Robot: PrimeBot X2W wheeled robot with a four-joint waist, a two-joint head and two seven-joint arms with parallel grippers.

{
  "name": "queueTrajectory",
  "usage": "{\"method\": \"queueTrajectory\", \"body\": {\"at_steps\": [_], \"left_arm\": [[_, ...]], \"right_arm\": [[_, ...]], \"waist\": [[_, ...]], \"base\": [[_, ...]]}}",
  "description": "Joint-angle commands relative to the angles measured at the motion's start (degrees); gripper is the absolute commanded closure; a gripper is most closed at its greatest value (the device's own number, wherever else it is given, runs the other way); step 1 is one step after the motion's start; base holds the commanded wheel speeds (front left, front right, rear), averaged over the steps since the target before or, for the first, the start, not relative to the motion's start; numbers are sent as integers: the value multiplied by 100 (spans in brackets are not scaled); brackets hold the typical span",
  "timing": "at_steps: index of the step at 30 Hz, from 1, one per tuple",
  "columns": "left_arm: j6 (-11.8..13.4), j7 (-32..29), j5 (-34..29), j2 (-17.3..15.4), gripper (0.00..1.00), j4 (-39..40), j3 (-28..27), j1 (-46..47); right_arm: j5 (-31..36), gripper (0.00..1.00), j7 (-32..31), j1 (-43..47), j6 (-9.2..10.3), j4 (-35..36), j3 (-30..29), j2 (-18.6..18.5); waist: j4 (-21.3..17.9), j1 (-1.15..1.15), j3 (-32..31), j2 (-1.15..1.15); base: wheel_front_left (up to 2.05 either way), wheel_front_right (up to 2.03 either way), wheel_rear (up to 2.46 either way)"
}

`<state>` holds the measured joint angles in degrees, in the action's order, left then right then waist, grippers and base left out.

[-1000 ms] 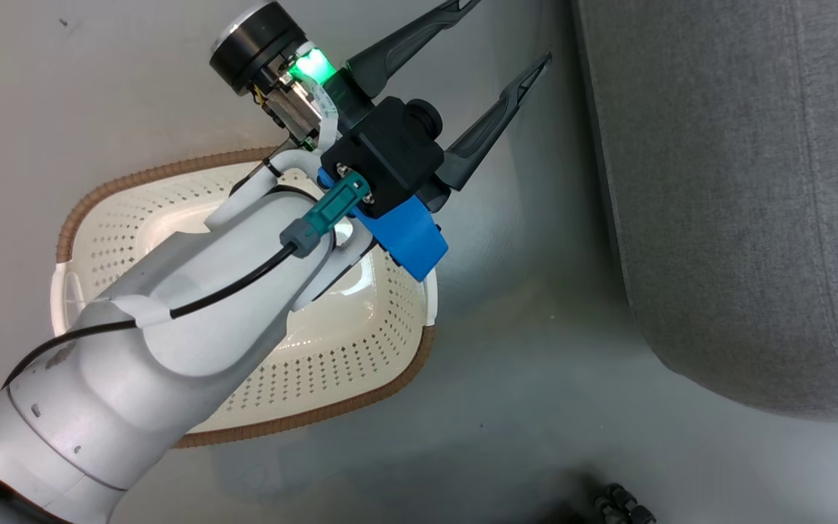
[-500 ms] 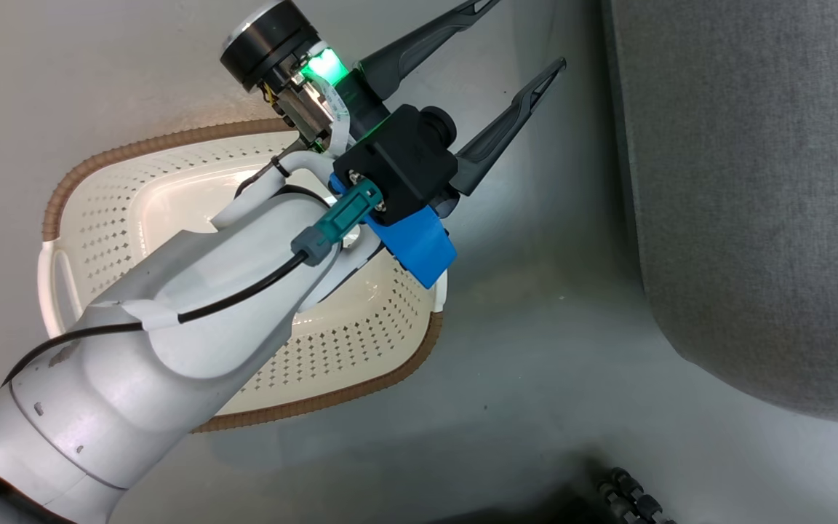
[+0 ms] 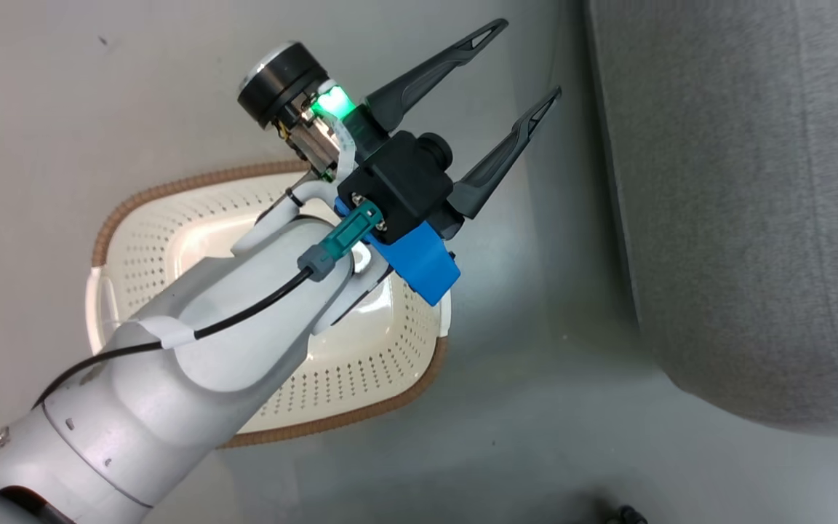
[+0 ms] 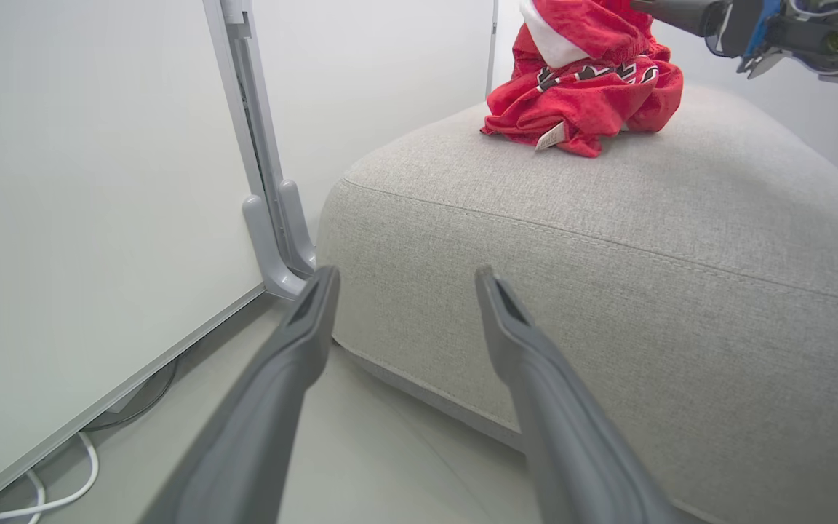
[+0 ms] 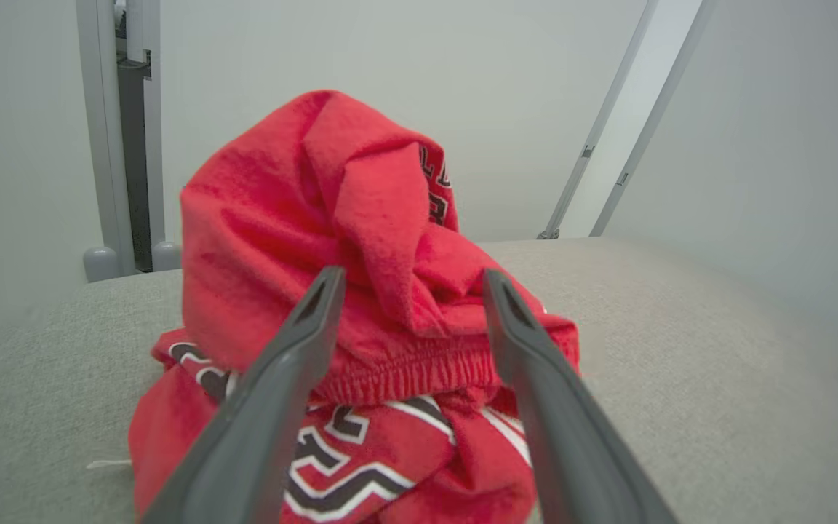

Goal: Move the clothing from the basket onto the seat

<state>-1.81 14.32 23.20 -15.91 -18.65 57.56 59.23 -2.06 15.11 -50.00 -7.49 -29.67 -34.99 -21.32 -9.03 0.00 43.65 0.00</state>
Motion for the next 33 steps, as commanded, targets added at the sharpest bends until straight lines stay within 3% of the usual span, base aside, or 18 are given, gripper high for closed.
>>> {"method": "queueTrajectory", "body": {"at_steps": [1, 9, 17, 33], "left_arm": [[38, 52, 37, 29, 0, -49, -63, -113], [197, 91, 100, 63, 0, 142, -649, -940], [264, 93, -125, 151, 0, 577, -1749, -2051], [24, 92, -851, 658, 0, 733, -4019, -4067]], "right_arm": [[65, 0, 7, 264, -1, 121, 15, 47], [162, 0, 7, 1214, -2, 914, 371, 574], [-100, 0, 7, 2004, -1, 1429, 1085, 835], [-195, 0, 7, 3292, -2, 1966, 2103, 1530]], "waist": [[30, 0, -350, 0], [60, 0, -1379, 0], [320, 0, -2250, 0], [863, 0, -3432, 0]], "base": [[0, 0, 0], [0, 0, 0], [0, 0, 0], [0, 0, 0]]}}
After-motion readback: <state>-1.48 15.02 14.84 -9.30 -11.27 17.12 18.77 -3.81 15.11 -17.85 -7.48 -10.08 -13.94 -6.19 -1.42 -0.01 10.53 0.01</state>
